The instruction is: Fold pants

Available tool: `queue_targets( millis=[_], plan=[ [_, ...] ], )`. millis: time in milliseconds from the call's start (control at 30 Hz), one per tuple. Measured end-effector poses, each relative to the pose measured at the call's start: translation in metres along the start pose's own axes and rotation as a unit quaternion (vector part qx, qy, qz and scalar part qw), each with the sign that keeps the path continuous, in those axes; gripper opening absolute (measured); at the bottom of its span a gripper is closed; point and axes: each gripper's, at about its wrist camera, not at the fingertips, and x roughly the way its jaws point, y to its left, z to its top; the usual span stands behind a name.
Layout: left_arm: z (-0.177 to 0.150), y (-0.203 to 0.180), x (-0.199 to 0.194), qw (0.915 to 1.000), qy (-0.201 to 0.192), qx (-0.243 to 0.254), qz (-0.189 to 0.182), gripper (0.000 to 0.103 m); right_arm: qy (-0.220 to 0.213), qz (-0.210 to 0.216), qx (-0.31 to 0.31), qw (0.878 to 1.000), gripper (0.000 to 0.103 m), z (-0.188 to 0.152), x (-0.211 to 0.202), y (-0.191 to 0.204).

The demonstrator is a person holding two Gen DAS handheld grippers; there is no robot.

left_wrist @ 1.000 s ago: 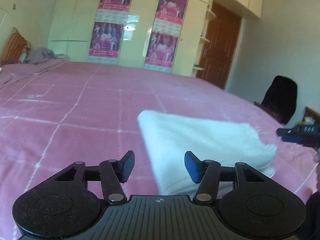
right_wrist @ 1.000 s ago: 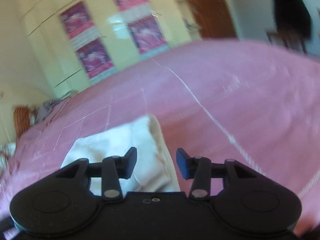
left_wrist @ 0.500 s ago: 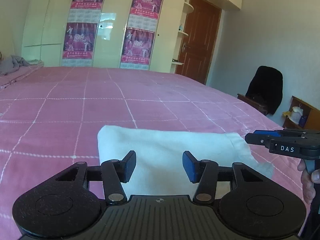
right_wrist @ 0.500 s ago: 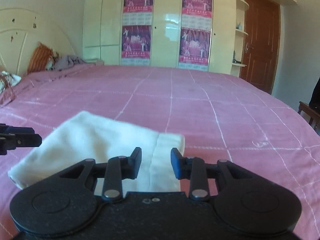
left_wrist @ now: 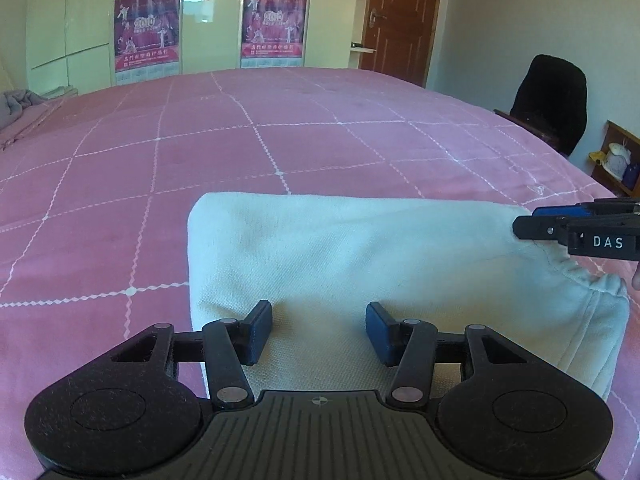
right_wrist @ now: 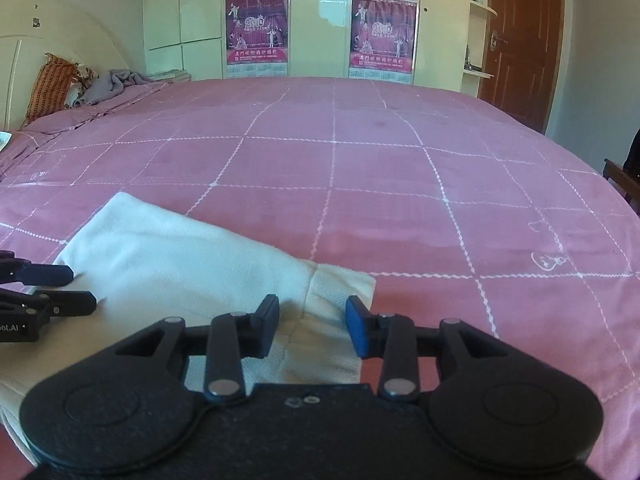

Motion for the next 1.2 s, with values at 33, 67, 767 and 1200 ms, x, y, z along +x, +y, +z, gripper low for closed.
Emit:
queue_targets(
  millis=[33, 67, 767, 1200],
  plan=[
    [0.001, 0.001, -0.003, 1.0, -0.002, -0.001, -0.001, 0.052, -0.007, 0.004, 0.001, 1.0, 0.037, 0.001, -0.005, 0.0],
    [0.002, 0.001, -0.004, 1.0, -0.003, -0.002, -0.001, 0.052, -0.013, 0.009, 0.002, 1.0, 0.037, 0.004, -0.008, 0.002],
    [-0.051, -0.035, -0.1, 0.9962, -0.082, -0.011, 0.026, 0.073, -0.033, 0.06, -0.023, 0.997, 0.042, -0.043, -0.081, 0.038],
    [-0.094, -0.011, -0.137, 0.9902, -0.123, -0.043, 0.051, 0.073, -0.105, 0.067, 0.088, 0.988, 0.047, -0.061, -0.12, -0.006]
  ],
)
